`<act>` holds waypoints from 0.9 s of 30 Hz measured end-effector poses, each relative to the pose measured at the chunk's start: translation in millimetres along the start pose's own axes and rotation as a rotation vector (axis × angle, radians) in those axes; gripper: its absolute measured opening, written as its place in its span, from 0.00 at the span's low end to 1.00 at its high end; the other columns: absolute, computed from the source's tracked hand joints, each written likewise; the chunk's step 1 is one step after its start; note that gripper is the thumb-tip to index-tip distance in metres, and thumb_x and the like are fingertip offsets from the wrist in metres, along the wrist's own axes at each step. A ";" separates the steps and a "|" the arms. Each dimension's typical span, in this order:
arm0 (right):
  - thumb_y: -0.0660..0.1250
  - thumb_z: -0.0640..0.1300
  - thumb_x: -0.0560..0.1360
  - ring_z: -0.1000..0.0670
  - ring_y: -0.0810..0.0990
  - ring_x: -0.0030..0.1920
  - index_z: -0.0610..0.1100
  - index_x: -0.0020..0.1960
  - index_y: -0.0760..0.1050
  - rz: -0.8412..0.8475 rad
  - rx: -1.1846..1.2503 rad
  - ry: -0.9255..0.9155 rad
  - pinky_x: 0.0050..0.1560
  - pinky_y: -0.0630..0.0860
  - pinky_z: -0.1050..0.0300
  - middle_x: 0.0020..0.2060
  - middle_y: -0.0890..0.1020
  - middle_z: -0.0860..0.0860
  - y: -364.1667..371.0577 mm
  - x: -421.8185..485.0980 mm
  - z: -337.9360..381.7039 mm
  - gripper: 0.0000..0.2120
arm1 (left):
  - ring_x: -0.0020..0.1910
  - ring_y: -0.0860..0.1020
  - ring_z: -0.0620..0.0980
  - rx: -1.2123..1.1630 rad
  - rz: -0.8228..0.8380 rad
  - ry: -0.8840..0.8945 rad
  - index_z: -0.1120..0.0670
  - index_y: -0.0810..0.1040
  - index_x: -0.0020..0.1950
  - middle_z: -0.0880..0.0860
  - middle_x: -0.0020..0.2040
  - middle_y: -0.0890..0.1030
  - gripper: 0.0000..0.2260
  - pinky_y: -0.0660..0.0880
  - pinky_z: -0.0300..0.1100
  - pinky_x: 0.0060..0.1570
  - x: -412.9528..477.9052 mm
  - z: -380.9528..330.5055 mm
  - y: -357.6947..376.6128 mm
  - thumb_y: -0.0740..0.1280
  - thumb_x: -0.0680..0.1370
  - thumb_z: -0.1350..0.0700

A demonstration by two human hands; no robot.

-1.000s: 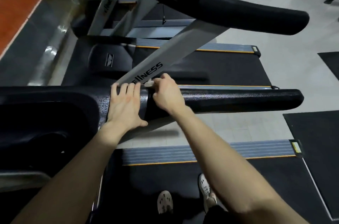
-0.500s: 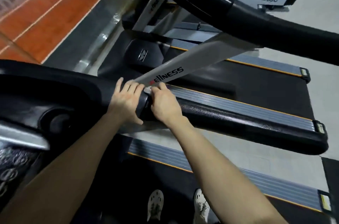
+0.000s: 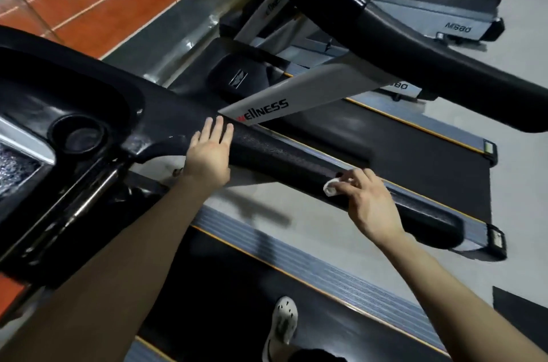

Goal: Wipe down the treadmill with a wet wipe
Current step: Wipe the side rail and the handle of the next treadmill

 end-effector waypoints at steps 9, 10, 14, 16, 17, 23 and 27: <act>0.72 0.33 0.73 0.45 0.76 0.54 0.59 0.55 0.87 0.188 -0.056 0.258 0.49 0.79 0.49 0.50 0.75 0.56 -55.8 -139.3 -139.3 0.22 | 0.68 0.78 0.55 -0.224 0.097 0.075 0.48 0.73 0.76 0.51 0.70 0.78 0.24 0.77 0.53 0.66 -98.4 -140.6 -0.9 0.68 0.81 0.46; 0.71 0.32 0.73 0.44 0.77 0.54 0.60 0.56 0.87 0.213 -0.050 0.274 0.48 0.78 0.50 0.50 0.75 0.56 -63.9 -150.7 -149.0 0.24 | 0.67 0.79 0.55 -0.243 0.091 0.076 0.48 0.74 0.76 0.51 0.69 0.79 0.23 0.78 0.53 0.65 -105.5 -159.4 -1.5 0.68 0.81 0.47; 0.68 0.33 0.75 0.45 0.73 0.47 0.62 0.59 0.84 0.181 -0.058 0.288 0.41 0.69 0.52 0.44 0.70 0.54 -98.6 -181.5 -170.6 0.25 | 0.66 0.80 0.57 -0.368 0.099 0.057 0.47 0.74 0.75 0.52 0.68 0.79 0.22 0.79 0.54 0.62 -122.2 -229.2 1.3 0.67 0.81 0.45; 0.66 0.35 0.79 0.48 0.69 0.45 0.63 0.59 0.84 0.145 -0.032 0.276 0.40 0.69 0.52 0.44 0.69 0.55 -110.3 -188.5 -175.2 0.23 | 0.66 0.79 0.57 -0.411 0.073 0.035 0.48 0.73 0.76 0.52 0.68 0.78 0.23 0.79 0.55 0.61 -126.2 -257.9 -2.2 0.68 0.82 0.43; 0.66 0.37 0.81 0.49 0.69 0.44 0.63 0.59 0.84 0.136 -0.026 0.266 0.40 0.69 0.52 0.43 0.68 0.56 -113.6 -190.3 -177.0 0.22 | 0.67 0.78 0.57 -0.425 0.048 0.018 0.48 0.72 0.76 0.53 0.69 0.77 0.24 0.78 0.55 0.61 -126.5 -269.1 -6.0 0.68 0.82 0.42; 0.67 0.36 0.81 0.46 0.70 0.41 0.57 0.61 0.84 0.115 0.019 0.249 0.40 0.69 0.53 0.43 0.68 0.55 -114.1 -188.7 -195.4 0.19 | 0.66 0.76 0.65 -0.545 -0.040 -0.213 0.46 0.52 0.86 0.62 0.75 0.65 0.33 0.76 0.58 0.60 -112.6 -304.2 -25.4 0.60 0.85 0.38; 0.67 0.37 0.81 0.41 0.80 0.44 0.50 0.56 0.83 0.122 0.102 0.229 0.40 0.77 0.47 0.45 0.73 0.53 -100.4 -182.7 -215.7 0.11 | 0.72 0.72 0.71 -0.719 -0.013 -0.465 0.51 0.41 0.87 0.70 0.82 0.52 0.41 0.74 0.60 0.65 -89.0 -301.3 -19.1 0.57 0.84 0.33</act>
Point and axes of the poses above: each hand's wrist, its own x-axis towards the middle knuckle, its own y-axis out of the palm, z = x × y, the point moved 9 cm from there along x, towards the middle knuckle
